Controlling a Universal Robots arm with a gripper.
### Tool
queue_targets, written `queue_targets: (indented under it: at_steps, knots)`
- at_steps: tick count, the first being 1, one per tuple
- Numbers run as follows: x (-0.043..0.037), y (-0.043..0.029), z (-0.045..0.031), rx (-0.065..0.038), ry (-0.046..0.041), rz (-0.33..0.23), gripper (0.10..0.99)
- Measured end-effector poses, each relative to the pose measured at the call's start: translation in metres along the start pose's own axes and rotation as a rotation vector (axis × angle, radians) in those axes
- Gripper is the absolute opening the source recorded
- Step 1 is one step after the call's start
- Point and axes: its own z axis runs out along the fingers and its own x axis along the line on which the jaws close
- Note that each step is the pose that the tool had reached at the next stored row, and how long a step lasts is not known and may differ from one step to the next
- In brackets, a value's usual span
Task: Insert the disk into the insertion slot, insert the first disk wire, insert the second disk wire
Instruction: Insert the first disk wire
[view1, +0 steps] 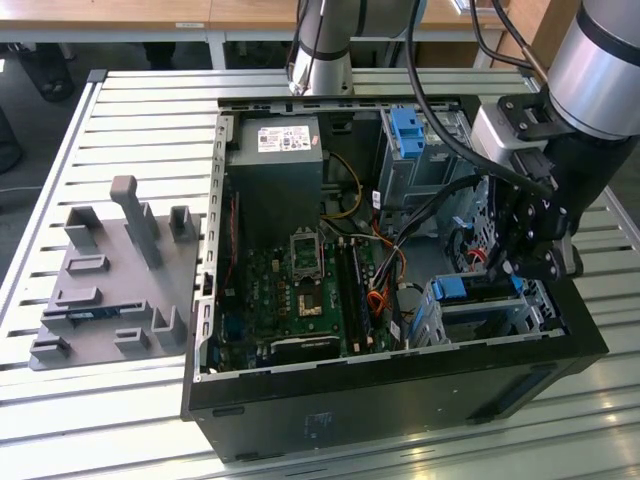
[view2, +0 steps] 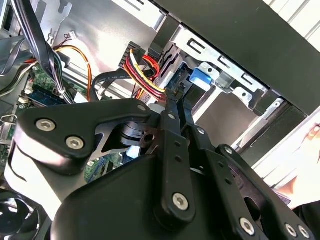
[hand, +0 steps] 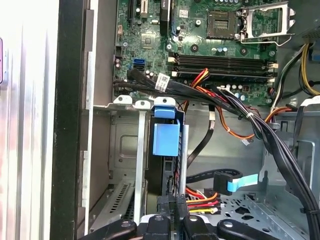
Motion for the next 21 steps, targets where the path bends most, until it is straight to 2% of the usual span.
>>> queue_targets:
  at_steps: [21]
  knots:
    - [0.0, 0.0004, 0.0053, 0.0, 0.0006, 0.014, 0.169]
